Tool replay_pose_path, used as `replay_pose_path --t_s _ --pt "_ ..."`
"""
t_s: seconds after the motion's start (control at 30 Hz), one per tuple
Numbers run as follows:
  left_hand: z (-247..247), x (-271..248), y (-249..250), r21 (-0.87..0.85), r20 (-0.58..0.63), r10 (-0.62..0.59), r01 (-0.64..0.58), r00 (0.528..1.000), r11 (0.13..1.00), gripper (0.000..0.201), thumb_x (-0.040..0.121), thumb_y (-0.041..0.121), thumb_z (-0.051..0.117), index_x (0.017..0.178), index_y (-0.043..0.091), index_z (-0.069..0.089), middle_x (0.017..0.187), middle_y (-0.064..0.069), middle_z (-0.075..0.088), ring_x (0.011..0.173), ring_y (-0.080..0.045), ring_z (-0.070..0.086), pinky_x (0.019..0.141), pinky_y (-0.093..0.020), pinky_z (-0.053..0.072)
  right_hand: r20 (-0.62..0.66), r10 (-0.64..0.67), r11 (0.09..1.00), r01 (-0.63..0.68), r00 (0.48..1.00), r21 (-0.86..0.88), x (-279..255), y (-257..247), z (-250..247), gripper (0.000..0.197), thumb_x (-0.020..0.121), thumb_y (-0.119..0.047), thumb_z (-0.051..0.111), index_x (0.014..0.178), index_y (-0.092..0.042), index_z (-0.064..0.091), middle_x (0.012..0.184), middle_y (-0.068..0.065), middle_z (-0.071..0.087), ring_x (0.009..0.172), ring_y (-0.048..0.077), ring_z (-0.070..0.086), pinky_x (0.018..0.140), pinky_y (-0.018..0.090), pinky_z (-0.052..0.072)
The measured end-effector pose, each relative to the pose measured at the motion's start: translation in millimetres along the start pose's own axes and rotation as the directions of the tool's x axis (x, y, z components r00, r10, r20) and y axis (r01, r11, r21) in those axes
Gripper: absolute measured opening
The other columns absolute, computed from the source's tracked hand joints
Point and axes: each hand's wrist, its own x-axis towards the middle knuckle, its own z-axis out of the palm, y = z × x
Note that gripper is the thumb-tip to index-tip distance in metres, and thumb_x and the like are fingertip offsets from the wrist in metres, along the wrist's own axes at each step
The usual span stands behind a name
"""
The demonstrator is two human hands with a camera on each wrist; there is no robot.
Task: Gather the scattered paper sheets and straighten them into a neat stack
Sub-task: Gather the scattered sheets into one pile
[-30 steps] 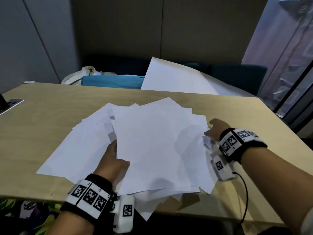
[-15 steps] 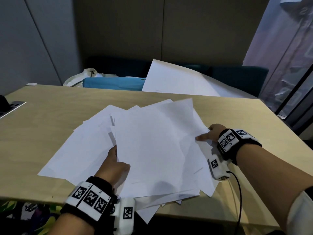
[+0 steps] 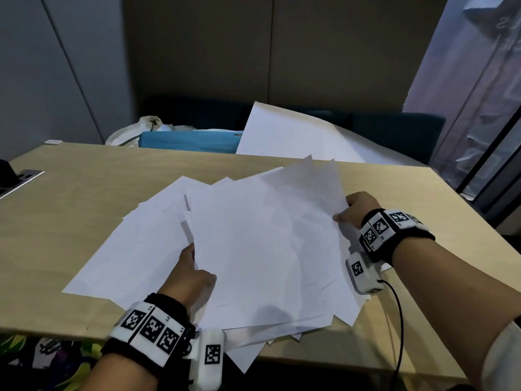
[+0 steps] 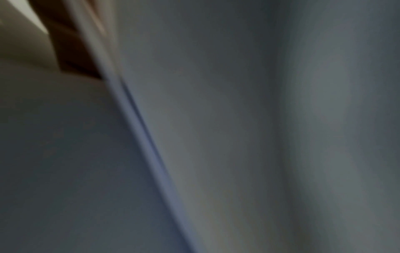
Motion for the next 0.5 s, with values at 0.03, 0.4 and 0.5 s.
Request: replay_pose_path --t_s 0.03,0.4,0.5 --pt "-0.2 0.0 0.3 0.0 0.001 -0.003 0.003 1.0 1.0 0.09 0.054 0.002 0.059 0.14 0.014 0.036 0.113 -0.001 0.061 0.105 -0.024 0.06 0.091 -0.037 0.048 -0.046 -0.004 1.0 0.005 0.999 0.02 0.0 -0.7 -2.0 0.018 0.08 -0.016 0.075 0.077 -0.006 0.059 0.068 0.003 0.055 0.078 0.026 0.054 0.061 0.025 0.037" --pt "-1.0 2.2 -1.6 0.016 -0.018 -0.023 0.023 1.0 1.0 0.078 0.073 -0.014 0.06 0.142 0.015 0.035 0.113 -0.002 0.062 0.105 -0.025 0.059 0.087 -0.033 0.047 -0.435 -0.18 0.984 0.159 0.883 -0.083 -7.8 -3.4 -58.9 0.015 0.086 -0.014 0.061 0.075 -0.006 0.054 0.084 0.016 0.059 0.084 0.036 0.057 0.072 0.035 0.045" --pt "0.5 -1.0 2.2 0.026 -0.021 -0.019 0.02 1.0 0.999 0.073 0.079 -0.018 0.054 0.141 0.014 0.035 0.109 -0.001 0.062 0.102 -0.025 0.059 0.077 -0.028 0.047 -0.524 -0.191 0.98 0.189 0.83 -0.059 -20.1 -12.8 -76.7 0.018 0.088 -0.013 0.054 0.103 -0.004 0.061 0.104 0.02 0.065 0.098 0.038 0.06 0.087 0.043 0.049"
